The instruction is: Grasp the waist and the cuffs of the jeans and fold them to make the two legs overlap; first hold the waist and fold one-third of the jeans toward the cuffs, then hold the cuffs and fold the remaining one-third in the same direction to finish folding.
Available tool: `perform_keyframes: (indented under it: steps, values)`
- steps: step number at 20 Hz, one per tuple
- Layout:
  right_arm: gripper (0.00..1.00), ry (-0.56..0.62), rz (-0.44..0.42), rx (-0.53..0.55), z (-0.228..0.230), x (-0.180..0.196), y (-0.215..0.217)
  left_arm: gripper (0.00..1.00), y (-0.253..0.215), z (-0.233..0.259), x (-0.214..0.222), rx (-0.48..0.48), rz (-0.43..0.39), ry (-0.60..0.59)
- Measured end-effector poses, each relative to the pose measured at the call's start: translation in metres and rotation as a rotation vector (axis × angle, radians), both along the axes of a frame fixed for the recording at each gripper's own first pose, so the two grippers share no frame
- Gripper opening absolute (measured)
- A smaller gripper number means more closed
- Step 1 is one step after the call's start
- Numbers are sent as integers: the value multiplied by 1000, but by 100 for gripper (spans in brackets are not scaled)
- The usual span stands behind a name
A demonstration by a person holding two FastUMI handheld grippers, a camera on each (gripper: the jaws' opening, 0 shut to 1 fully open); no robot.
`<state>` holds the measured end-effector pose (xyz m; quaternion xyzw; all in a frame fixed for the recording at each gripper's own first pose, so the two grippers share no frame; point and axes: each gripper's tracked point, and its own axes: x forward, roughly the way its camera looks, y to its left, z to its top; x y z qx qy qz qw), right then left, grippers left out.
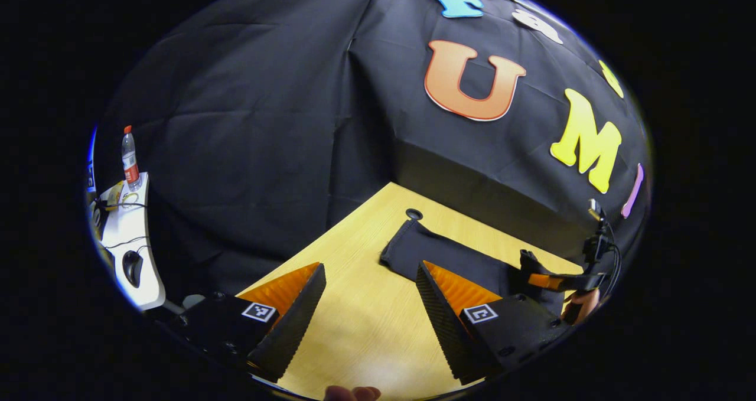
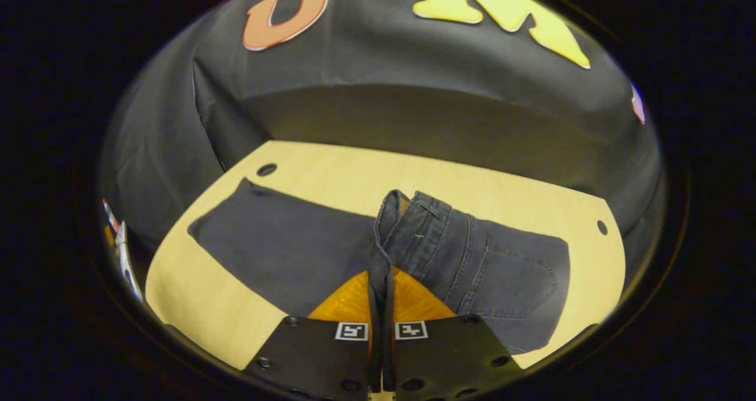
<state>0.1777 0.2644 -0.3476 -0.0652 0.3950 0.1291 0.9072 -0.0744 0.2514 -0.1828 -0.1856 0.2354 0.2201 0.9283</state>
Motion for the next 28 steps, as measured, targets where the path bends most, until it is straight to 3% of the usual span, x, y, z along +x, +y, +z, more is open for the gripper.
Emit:
perform_keyframes:
  steps: [5,9,13,14,15,19,23,28]
  values:
    - [3,7,49,-58,-3,-12,21,99,8,-15,9,-28,5,19]
    - [42,16,99,35,12,-24,32,99,2,-25,21,-67,-16,25]
    - [88,-17,127,95,59,-47,29,99,-6,-36,39,-133,-40,16]
    - [89,-37,137,106,76,-52,25,99,-11,-40,46,-165,-44,8]
    - [96,-60,148,115,93,-57,22,99,-15,-44,53,-205,-49,3]
    - [96,-105,174,169,148,-88,6,99,-19,-67,75,-359,-36,-10]
    - [94,-110,190,154,172,-114,-22,99,-33,-99,105,-592,7,-13]
    - [97,-49,67,119,159,-130,-84,99,-28,-134,133,-745,125,-51]
